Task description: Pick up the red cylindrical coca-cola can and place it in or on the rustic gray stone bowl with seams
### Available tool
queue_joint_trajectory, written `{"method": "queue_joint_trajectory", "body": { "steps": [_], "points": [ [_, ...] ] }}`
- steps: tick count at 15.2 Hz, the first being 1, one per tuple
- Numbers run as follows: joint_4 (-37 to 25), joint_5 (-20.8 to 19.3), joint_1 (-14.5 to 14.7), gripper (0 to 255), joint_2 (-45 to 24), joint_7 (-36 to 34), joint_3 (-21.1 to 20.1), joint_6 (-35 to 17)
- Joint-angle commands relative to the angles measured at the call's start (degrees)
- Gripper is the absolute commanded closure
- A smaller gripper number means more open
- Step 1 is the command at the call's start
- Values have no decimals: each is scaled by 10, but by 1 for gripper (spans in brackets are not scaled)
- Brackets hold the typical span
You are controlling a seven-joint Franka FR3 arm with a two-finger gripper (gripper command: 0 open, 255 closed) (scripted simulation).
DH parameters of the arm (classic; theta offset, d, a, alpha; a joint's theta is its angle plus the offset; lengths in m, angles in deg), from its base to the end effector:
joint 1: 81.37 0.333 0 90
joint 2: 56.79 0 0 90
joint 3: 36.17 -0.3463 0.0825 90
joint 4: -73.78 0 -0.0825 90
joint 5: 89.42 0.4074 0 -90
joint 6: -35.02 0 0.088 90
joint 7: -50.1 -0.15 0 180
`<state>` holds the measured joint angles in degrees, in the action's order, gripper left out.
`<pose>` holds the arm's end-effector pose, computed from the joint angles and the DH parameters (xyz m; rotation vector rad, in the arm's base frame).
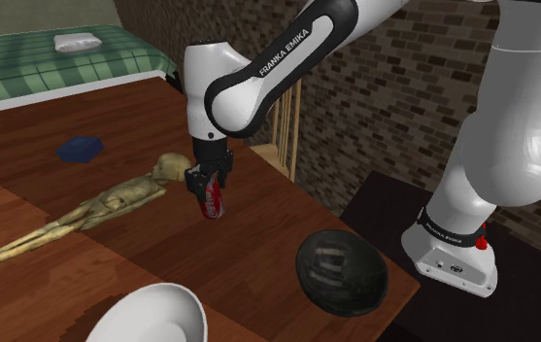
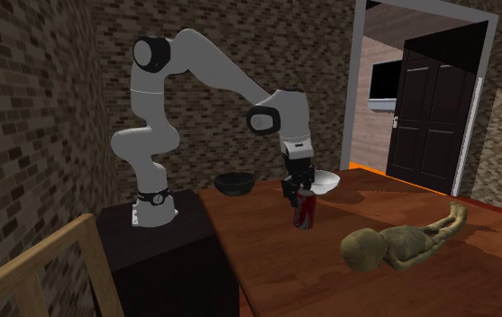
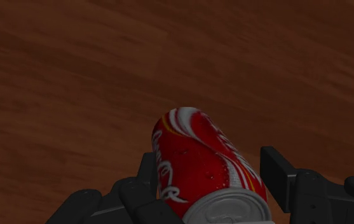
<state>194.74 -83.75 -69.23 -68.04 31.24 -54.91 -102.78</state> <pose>0.5213 0.3134 0.3098 -2.9698 -0.1944 -0.0600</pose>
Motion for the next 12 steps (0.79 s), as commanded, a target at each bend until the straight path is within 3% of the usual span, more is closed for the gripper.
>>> {"method": "queue_joint_trajectory", "body": {
  "steps": [1, 12],
  "points": [
    [-5, 2, 0, 255, 6, 0, -1, 11],
    [-41, 13, -5, 255, 51, 0, -2, 90]
  ]
}}
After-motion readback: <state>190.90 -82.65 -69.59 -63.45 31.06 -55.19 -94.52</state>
